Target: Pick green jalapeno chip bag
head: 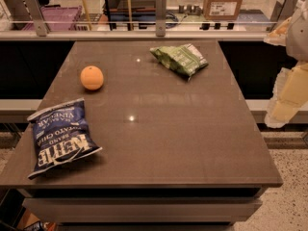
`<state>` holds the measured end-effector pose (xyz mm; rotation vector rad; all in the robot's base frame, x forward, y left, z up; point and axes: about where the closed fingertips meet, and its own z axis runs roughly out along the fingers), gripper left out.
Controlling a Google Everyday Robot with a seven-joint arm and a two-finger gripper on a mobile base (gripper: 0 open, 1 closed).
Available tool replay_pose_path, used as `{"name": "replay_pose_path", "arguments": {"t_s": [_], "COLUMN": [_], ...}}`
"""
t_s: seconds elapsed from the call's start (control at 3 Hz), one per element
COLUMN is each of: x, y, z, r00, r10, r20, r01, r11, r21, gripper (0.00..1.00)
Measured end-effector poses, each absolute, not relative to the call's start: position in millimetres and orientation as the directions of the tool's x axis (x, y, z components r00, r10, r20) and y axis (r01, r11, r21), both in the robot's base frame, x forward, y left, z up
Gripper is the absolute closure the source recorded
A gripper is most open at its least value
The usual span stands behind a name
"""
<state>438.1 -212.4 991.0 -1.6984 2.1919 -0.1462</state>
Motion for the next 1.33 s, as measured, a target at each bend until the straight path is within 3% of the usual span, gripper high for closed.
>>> {"name": "replay_pose_path", "arguments": {"t_s": [0.67, 1.33], "x": [452, 496], "y": [-211, -221], "z": [992, 976], "r00": [-0.225, -0.249], "r10": [-0.924, -0.783], "r20": [-0.309, -0.571], "r01": [-0.889, -0.811], "r11": [0.324, 0.49], "r21": [-0.323, -0.319], "gripper": [0.0, 0.0]}}
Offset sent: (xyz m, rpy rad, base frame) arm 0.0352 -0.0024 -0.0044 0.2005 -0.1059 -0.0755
